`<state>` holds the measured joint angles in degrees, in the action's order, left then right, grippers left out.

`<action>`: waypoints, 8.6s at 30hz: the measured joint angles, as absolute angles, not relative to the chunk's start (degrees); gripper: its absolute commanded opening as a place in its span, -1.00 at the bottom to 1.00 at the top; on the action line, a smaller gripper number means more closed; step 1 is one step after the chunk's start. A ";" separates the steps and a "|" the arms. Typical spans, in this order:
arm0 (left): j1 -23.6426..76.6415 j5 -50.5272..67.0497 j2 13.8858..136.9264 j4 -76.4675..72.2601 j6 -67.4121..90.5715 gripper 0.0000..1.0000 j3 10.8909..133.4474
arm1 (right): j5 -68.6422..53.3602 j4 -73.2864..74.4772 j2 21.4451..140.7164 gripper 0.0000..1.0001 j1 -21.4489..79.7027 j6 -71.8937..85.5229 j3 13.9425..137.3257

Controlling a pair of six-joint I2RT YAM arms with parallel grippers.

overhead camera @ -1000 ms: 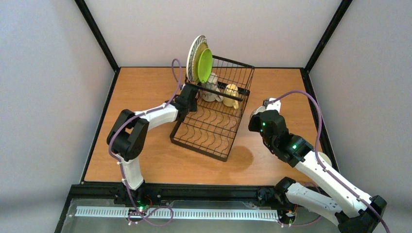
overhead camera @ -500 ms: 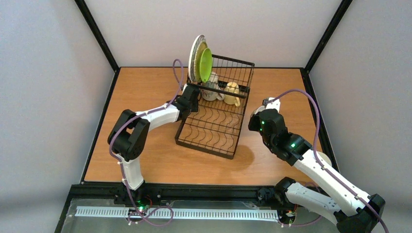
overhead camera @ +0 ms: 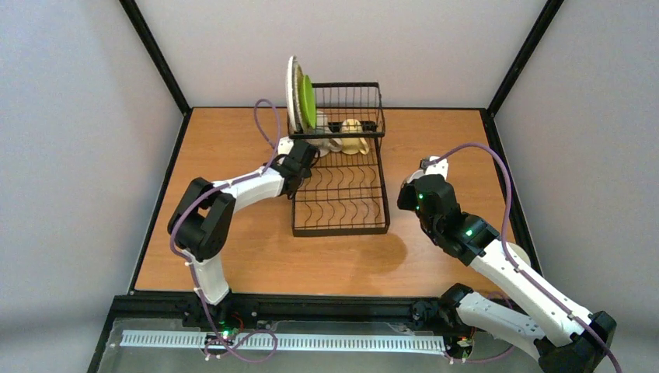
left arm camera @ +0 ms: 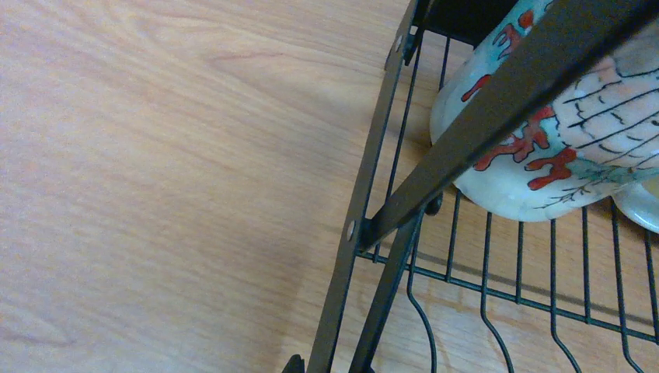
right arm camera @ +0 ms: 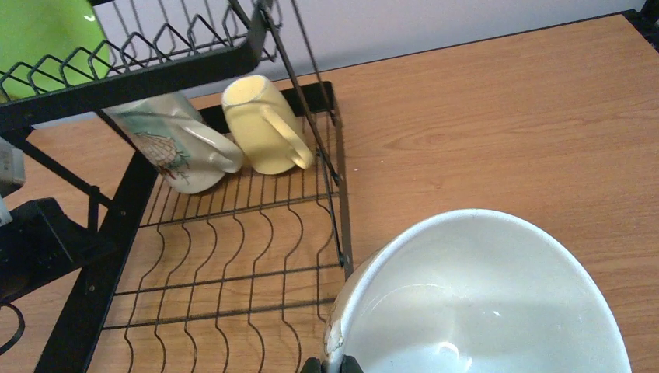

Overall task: Load the mixed dishes into the dish rack
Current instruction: Adjust the dish rack at the center of the board, then pass from the right arm to the left, then pass from the left arm to the right

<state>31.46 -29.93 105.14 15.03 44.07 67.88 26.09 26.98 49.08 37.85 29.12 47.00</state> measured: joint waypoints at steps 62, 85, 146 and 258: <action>33.89 -24.88 70.30 36.97 56.86 0.87 60.82 | 0.80 33.41 56.29 -0.95 38.15 14.92 54.00; 34.26 -3.33 71.42 44.27 42.74 0.76 72.29 | 4.78 40.75 70.26 -0.96 68.47 8.78 65.82; 36.88 20.64 76.66 53.78 27.42 -0.99 71.13 | 14.20 39.86 80.03 -0.96 75.29 -0.36 75.40; 37.28 11.22 54.15 28.91 73.69 0.78 61.63 | 49.93 -37.17 74.13 -0.96 61.25 -33.71 43.53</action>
